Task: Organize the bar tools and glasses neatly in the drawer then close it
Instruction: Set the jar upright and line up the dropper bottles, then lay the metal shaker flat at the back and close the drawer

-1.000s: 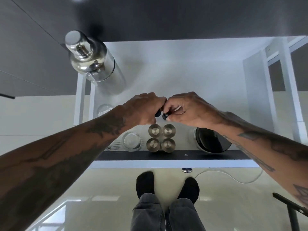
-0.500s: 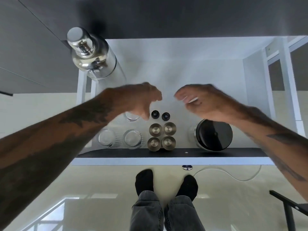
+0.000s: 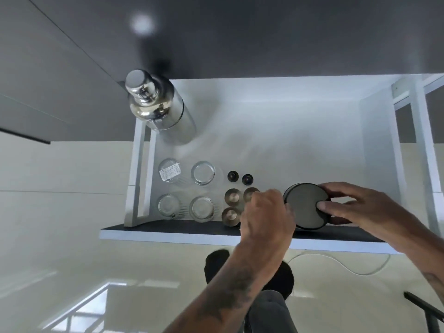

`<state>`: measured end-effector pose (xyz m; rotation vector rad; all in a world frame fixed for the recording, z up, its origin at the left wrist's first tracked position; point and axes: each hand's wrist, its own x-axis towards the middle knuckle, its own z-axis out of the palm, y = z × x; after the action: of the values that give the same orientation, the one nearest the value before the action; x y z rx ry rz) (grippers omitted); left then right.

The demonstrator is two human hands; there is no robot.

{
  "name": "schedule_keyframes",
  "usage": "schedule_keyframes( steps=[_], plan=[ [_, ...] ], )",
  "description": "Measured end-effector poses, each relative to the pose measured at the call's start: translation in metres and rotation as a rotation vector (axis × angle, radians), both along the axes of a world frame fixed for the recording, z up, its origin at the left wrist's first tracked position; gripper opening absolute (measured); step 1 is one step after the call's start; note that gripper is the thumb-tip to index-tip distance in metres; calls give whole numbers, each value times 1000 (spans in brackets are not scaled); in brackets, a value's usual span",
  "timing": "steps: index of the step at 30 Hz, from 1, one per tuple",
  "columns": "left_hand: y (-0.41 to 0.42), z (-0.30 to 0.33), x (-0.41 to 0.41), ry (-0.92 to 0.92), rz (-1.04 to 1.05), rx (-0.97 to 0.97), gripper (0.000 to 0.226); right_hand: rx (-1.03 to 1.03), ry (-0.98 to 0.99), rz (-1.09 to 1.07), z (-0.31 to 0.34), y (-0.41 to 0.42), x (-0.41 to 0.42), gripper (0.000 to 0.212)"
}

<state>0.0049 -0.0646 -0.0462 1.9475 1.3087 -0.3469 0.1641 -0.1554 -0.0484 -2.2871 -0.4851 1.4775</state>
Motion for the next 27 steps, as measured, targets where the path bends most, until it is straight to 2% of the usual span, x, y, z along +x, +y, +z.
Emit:
schedule_keyframes(
  steps=[3,5,7,8,10,12,13,16,18,21,24,27],
  plan=[
    [1,2,-2,-10,-13,21,25,1,5,37,2,5,-4,29],
    [7,11,-10,-82,-2,10,26,-23,-1,55,8,8,-6,31],
    [17,29,-27,-268,151,36,19,-39,-126,140,16,13,-7,39],
    [27,40,-40,-362,277,111,14,-12,-235,182,24,19,-9,43],
    [55,52,-73,-416,493,358,5,171,-370,170,45,42,-17,41],
    [86,49,-104,-381,617,473,21,427,-353,165,69,84,-38,38],
    [101,44,-114,-361,637,450,33,552,-360,208,80,113,-54,39],
    [136,16,-120,-265,596,333,61,862,-493,385,100,206,-107,51],
    [152,1,-116,-255,543,334,66,828,-576,557,98,254,-137,60],
    [167,-13,-110,-307,528,356,58,664,-646,741,72,291,-153,43],
    [179,-23,-112,-392,452,377,61,734,-710,691,59,275,-138,29],
    [188,-28,-114,-364,235,306,71,799,-676,485,43,239,-105,29]
  ],
)
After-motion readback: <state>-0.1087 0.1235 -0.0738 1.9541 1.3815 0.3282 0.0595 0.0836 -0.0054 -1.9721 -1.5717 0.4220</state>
